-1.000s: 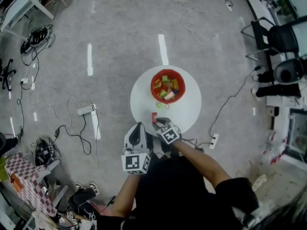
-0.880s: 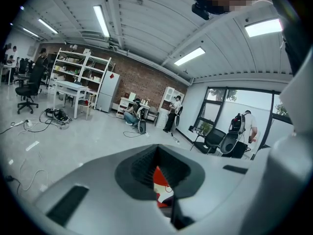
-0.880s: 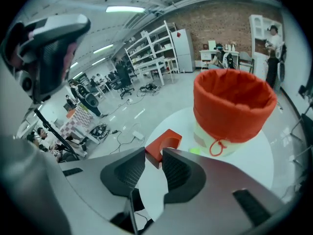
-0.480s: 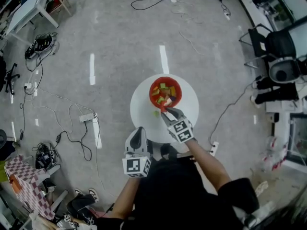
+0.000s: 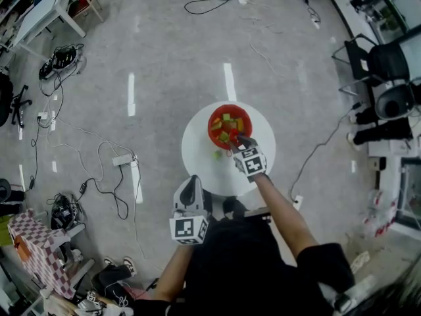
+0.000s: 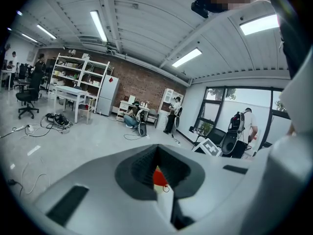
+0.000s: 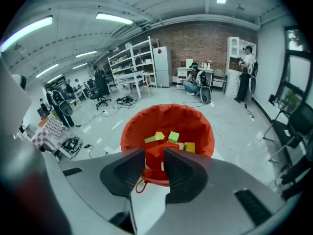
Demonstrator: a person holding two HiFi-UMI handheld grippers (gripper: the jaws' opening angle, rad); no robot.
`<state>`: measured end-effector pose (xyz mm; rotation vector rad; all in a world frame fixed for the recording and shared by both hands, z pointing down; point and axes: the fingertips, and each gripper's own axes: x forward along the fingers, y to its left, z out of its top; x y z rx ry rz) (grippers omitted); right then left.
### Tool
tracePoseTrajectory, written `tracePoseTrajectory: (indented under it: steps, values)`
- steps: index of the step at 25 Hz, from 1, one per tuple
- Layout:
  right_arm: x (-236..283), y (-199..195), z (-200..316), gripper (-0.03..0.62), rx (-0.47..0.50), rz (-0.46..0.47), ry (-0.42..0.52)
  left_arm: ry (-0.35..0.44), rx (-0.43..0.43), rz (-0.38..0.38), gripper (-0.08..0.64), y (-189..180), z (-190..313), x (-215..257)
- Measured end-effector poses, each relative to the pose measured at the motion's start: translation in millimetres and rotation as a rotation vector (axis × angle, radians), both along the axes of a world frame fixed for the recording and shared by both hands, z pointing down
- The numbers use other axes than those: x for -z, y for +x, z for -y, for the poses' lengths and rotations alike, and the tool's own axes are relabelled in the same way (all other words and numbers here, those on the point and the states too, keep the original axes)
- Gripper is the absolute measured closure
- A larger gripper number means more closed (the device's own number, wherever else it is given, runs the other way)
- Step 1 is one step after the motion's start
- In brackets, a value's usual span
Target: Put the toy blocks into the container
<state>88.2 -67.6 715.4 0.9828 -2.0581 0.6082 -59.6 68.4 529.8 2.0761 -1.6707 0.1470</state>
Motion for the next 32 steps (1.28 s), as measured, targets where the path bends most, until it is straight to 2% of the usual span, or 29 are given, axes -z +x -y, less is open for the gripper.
tracePoseTrajectory:
  steps: [4, 9, 10, 13, 15, 19, 24, 29, 32]
  values:
    - [10, 0, -4, 0.485, -0.049, 0.035, 0.018, 0.003, 0.011, -0.023, 0.572, -2, 2, 4]
    - [30, 2, -15, 0.486, -0.081, 0.133, 0.125, 0.014, 0.011, -0.026, 0.572, -3, 3, 5]
    - [35, 2, -19, 0.498, -0.083, 0.152, 0.145, 0.016, 0.011, -0.027, 0.572, -3, 3, 4]
    - [47, -3, -30, 0.585, -0.086, 0.187, 0.194, 0.017, 0.011, -0.027, 0.572, -5, 5, 3]
    - [48, -10, -40, 0.594, -0.073, 0.212, 0.191, 0.014, 0.009, -0.027, 0.572, -6, 5, 1]
    - [29, -26, -70, 0.594, -0.019, 0.2, 0.11, 0.005, 0.0, -0.023, 0.572, -7, 3, -2]
    - [-34, -36, -100, 0.594, 0.022, 0.083, -0.064, -0.004, -0.006, -0.038, 0.572, -9, 3, -4]
    - [-86, -34, -109, 0.594, -0.054, 0.042, -0.195, -0.019, -0.017, -0.036, 0.572, -11, 2, -12]
    - [-99, -38, -109, 0.592, -0.061, 0.027, -0.217, -0.028, -0.019, -0.044, 0.572, -13, 2, -15]
